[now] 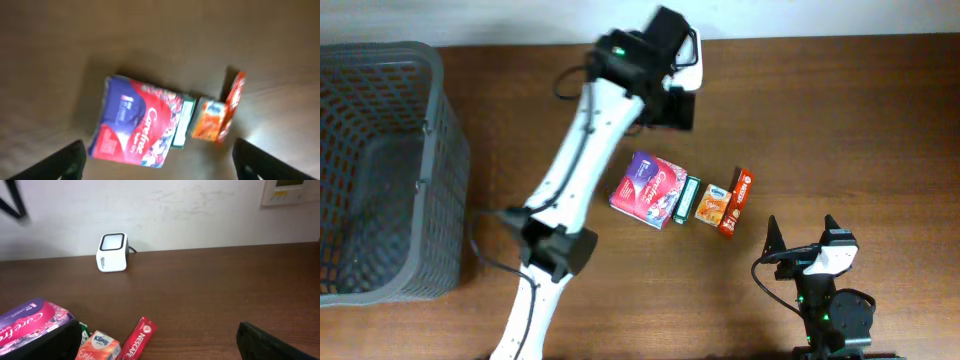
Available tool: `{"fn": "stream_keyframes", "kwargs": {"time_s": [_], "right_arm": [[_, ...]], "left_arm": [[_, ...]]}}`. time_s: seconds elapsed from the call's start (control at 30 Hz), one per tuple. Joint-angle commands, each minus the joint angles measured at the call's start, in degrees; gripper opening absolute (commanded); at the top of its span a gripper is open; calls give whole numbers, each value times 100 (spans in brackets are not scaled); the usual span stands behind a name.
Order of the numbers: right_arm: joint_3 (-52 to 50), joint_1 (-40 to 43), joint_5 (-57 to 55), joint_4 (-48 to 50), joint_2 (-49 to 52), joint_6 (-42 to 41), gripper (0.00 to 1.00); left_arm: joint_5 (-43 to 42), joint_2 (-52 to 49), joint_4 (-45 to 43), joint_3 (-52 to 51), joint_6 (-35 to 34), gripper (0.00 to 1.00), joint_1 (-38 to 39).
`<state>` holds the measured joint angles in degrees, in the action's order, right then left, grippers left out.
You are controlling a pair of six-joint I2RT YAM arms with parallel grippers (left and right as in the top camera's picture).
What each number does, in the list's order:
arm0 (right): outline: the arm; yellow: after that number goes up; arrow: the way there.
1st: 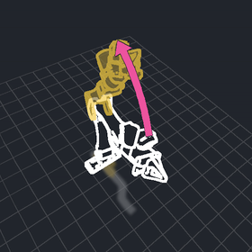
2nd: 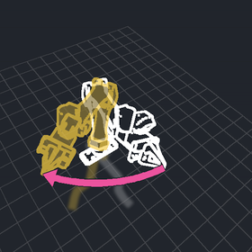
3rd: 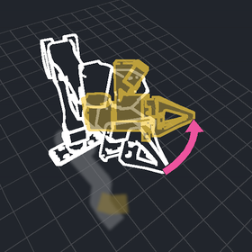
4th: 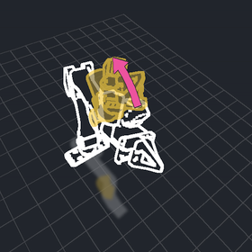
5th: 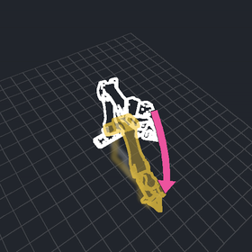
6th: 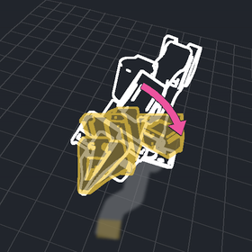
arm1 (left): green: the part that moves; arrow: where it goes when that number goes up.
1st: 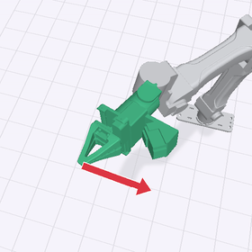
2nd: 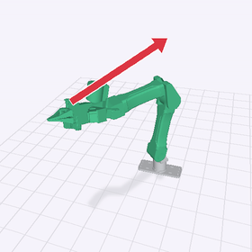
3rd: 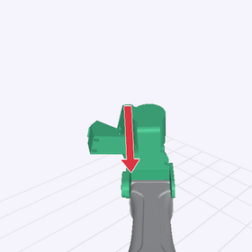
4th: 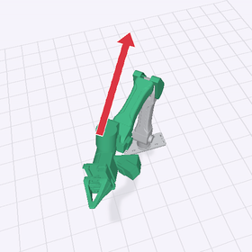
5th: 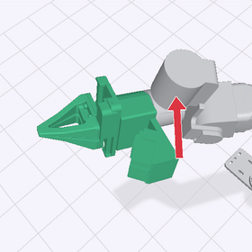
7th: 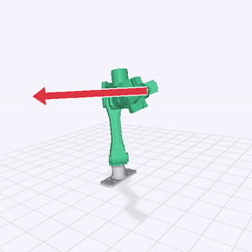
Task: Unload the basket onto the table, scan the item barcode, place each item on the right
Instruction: 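Place the green-white box next to the Carefree pack and hold left arm raised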
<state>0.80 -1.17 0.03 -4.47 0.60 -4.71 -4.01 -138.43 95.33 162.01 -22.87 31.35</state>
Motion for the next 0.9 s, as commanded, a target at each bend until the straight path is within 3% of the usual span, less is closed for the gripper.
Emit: {"fn": "stream_keyframes", "kwargs": {"time_s": [0.0, 0.2, 0.43, 0.5, 0.53, 0.57, 0.63, 0.73, 0.77, 0.83, 0.87], "right_arm": [[-48, -33, -28, -15, -39, 0, 99], [-48, -33, -28, -17, -39, 0, 99], [-48, -33, -28, -15, -39, 0, 99], [-48, -33, -31, -15, -39, 0, 99], [-48, -33, -28, -15, -39, 0, 99], [-48, -33, -28, -17, -39, 0, 98], [-48, -33, -31, -17, -39, 0, 98], [-48, -33, -72, 37, -42, 0, 99], [-48, -33, 144, 201, -39, -199, 98], [-48, -33, 2295, 669, -42, -2168, 98], [-48, -33, 2835, 807, -39, -2767, 98]], "left_arm": [[-236, 835, 140, 765, 455, 100, -426], [-238, 2371, 140, 420, 981, 99, -678], [44, 4006, 138, -3545, 1014, 99, -678], [310, 4000, -227, -4568, 592, 99, -678], [962, 4000, -1073, -5501, 186, 99, -680], [990, 3998, -1552, -5925, 184, 99, -691], [988, 3998, -2337, -6575, 31, 99, -859], [879, 3989, -2564, -6922, -343, 99, -1362], [879, 3987, -2481, -6935, -345, 99, -1432], [903, 3987, -2459, -6935, -343, 99, -1464], [903, 3987, -2459, -6935, -343, 99, -1464]]}}
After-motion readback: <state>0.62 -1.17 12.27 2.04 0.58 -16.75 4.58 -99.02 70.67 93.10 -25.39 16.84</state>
